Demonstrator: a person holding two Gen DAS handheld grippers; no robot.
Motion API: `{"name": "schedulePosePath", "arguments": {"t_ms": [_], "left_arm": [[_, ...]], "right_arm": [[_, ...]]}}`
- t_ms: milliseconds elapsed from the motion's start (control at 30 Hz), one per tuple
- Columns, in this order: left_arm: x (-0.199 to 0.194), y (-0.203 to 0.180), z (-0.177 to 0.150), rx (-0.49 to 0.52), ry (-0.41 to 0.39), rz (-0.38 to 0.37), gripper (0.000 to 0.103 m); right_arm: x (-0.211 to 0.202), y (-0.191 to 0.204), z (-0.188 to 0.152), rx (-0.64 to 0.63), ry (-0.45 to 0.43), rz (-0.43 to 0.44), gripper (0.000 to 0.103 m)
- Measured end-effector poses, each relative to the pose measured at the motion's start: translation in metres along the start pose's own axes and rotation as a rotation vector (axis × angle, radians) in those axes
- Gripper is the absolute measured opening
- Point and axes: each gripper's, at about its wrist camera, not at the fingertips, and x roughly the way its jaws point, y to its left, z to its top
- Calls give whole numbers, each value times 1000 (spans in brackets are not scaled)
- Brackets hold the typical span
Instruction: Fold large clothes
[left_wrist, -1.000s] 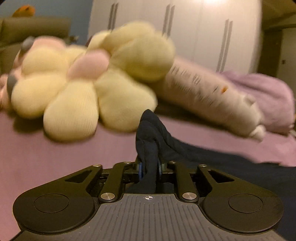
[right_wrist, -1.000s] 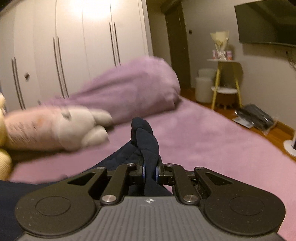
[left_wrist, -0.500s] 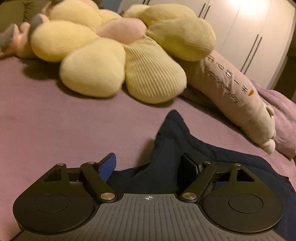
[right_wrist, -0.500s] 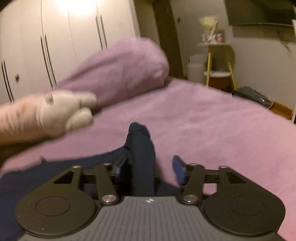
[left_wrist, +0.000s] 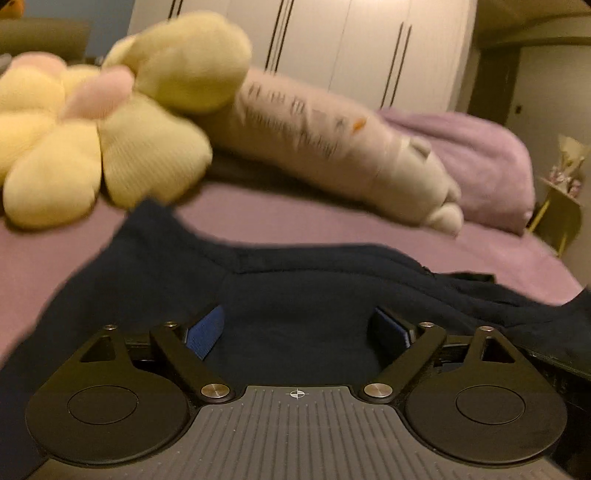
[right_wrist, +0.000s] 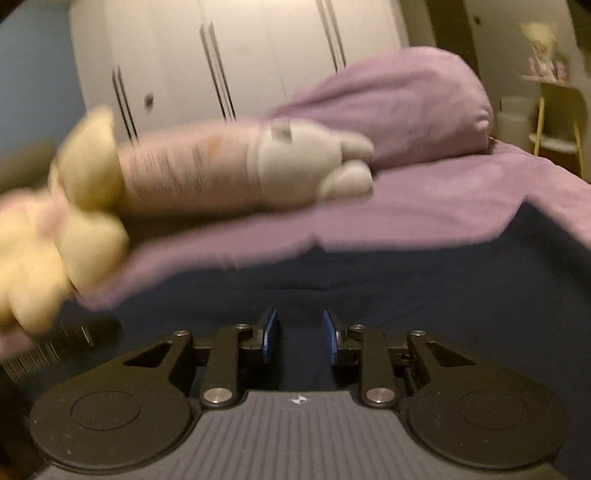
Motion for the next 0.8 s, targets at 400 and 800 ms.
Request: {"name": "schedulePosePath", "arguments": {"t_ms": [400, 800], "left_arm": [[-10, 27, 27, 95, -11, 166, 96], [4, 71, 16, -91, -1, 97, 97]], "right_arm": [[-13, -40, 18, -39, -62, -147, 28], [-11, -119, 4, 157, -106, -175, 30]]}}
